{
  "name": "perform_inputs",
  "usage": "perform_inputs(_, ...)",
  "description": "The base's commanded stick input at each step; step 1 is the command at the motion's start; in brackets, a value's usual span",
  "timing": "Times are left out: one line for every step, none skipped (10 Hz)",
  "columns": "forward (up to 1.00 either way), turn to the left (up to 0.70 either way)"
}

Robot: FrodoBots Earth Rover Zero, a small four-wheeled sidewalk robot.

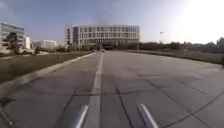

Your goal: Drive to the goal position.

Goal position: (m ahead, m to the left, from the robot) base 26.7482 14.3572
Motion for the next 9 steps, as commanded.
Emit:
perform_inputs(0.70, 0.00)
perform_inputs(0.70, 0.00)
perform_inputs(0.70, 0.00)
perform_inputs(0.70, 0.00)
perform_inputs(0.70, 0.00)
perform_inputs(0.70, -0.08)
perform_inputs(0.70, -0.14)
perform_inputs(0.70, -0.14)
perform_inputs(0.70, -0.14)
